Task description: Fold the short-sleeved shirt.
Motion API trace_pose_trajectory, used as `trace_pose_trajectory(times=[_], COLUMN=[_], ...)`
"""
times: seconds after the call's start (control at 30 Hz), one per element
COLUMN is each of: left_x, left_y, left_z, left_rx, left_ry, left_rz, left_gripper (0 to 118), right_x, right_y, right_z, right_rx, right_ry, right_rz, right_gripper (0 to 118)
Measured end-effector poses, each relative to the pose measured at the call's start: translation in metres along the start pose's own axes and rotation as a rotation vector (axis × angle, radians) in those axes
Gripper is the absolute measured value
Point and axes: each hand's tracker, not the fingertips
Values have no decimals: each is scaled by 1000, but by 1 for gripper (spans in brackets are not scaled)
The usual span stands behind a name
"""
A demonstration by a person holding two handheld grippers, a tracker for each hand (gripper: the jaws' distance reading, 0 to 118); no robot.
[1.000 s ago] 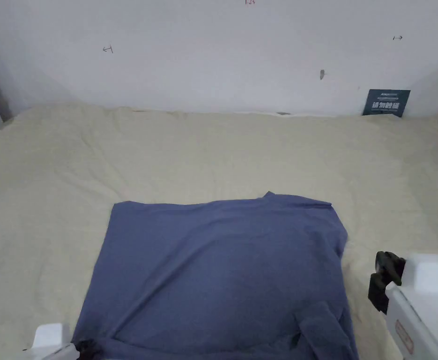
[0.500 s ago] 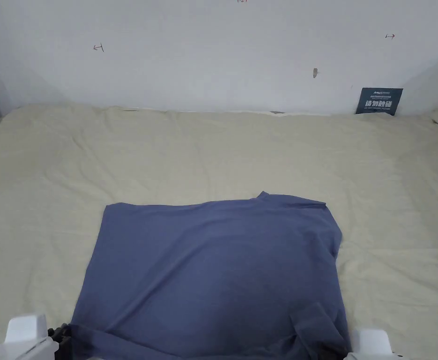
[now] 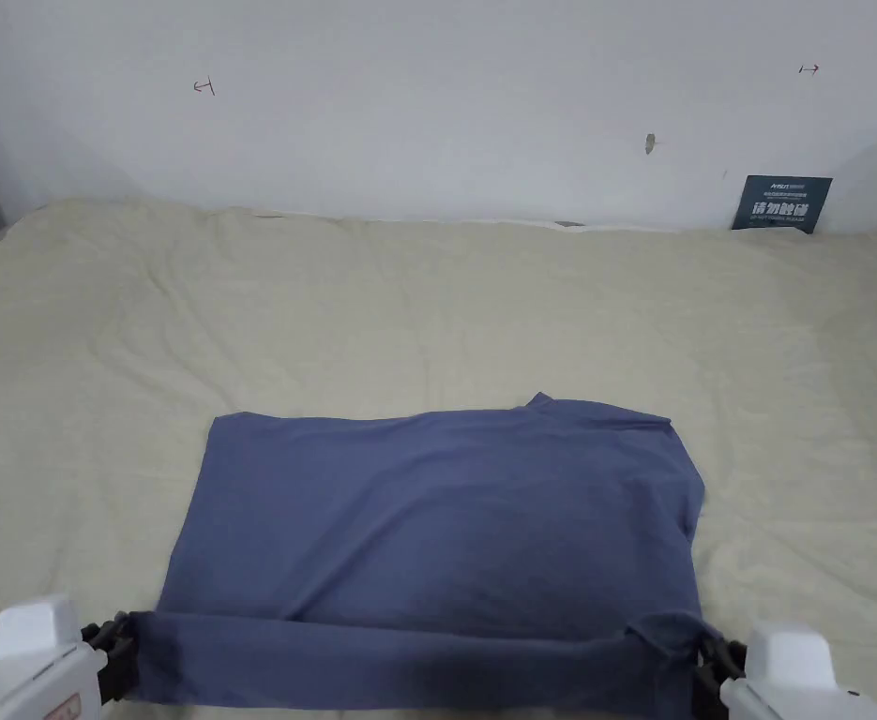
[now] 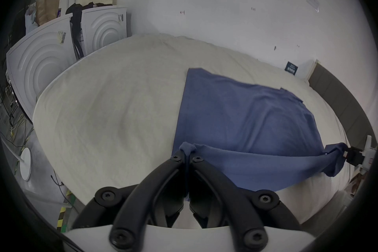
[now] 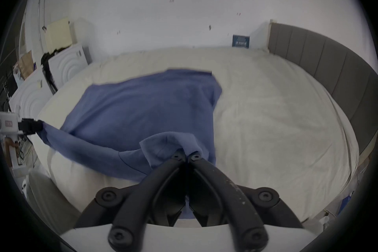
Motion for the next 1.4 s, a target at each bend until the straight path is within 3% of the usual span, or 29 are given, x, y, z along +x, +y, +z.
trace_pose_trajectory(times=[0.23,0.43,0.67,0.77,0.83,0.9,0.93,0.97,1.03,1.33,1.4], left_x=[16,24,30,32,31,31,31,33,39,79,86], left_y=[55,67,50,57,61,68,72,76,83,93,84], left_z=[-51,-125,-181,-175,-164,-151,-141,-126,-96,29,47], left_rx=[30,-75,-248,-226,-219,-188,-169,-130,-16,301,368], left_ry=[6,45,88,96,90,80,59,37,8,-49,-48], left_rz=[-34,-120,-164,-151,-127,-85,-59,-47,-36,-97,-111], left_gripper=[3,3,3,4,22,83,106,118,115,115,110], right_x=[-2,2,-20,-6,-7,1,2,2,14,-13,-13], right_y=[53,59,47,46,53,59,64,70,77,98,92], right_z=[-55,-130,-162,-168,-159,-149,-137,-125,-108,34,52], right_rx=[40,-93,-285,-250,-250,-211,-166,-132,-58,269,315], right_ry=[-32,-69,-103,-102,-109,-119,-103,-92,-84,-92,-104], right_rz=[23,-6,-85,-89,-77,-75,-76,-77,-67,18,28], right_gripper=[3,3,3,7,24,66,80,97,107,106,103])
